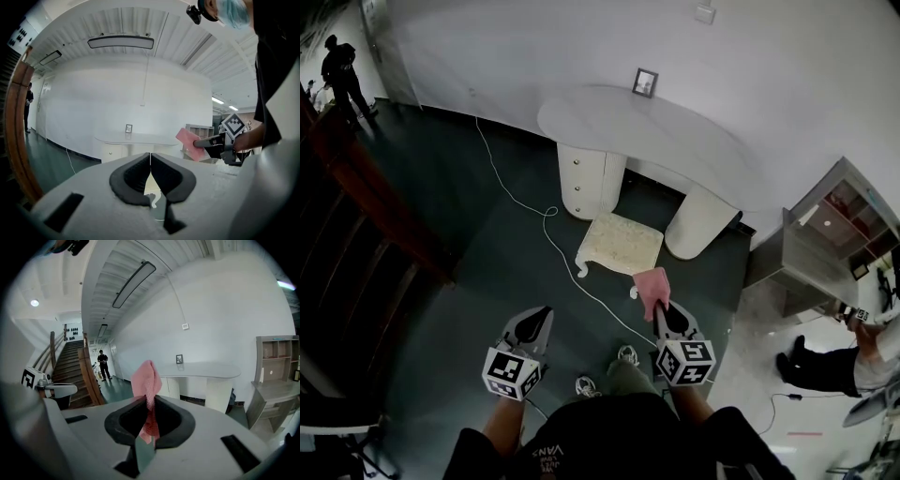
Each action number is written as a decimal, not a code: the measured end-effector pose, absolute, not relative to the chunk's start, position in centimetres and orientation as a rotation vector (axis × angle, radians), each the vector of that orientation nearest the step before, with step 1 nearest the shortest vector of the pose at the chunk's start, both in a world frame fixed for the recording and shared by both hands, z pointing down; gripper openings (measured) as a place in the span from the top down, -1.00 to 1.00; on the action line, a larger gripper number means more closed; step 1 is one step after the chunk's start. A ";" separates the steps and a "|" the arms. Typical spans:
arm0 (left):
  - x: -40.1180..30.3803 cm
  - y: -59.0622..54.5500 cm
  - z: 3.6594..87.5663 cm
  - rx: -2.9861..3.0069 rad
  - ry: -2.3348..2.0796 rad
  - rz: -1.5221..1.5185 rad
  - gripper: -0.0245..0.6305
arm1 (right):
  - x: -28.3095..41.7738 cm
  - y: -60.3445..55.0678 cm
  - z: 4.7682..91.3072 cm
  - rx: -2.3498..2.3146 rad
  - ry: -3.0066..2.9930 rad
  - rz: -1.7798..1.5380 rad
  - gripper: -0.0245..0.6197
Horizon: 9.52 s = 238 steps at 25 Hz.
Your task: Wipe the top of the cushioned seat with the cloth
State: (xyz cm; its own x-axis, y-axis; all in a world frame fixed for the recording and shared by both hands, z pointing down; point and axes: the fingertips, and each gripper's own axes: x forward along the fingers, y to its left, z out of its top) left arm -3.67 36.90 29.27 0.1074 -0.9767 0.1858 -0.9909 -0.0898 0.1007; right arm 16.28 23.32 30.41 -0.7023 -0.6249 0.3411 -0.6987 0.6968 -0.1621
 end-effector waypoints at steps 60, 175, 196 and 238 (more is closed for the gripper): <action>-18.2 -7.3 40.3 2.425 -1.394 0.354 0.86 | -2.3 -12.9 46.0 1.330 -2.337 0.663 0.81; -24.2 -4.0 60.9 2.162 -1.448 0.351 0.86 | -16.4 -10.9 81.3 1.055 -1.946 0.874 0.81; -8.6 -7.7 60.0 2.291 -1.283 0.333 0.86 | 14.7 -14.0 80.7 1.404 -1.633 0.826 0.81; -21.6 -4.3 60.8 2.228 -1.363 0.364 0.86 | -17.1 -4.4 81.0 0.984 -1.989 0.863 0.81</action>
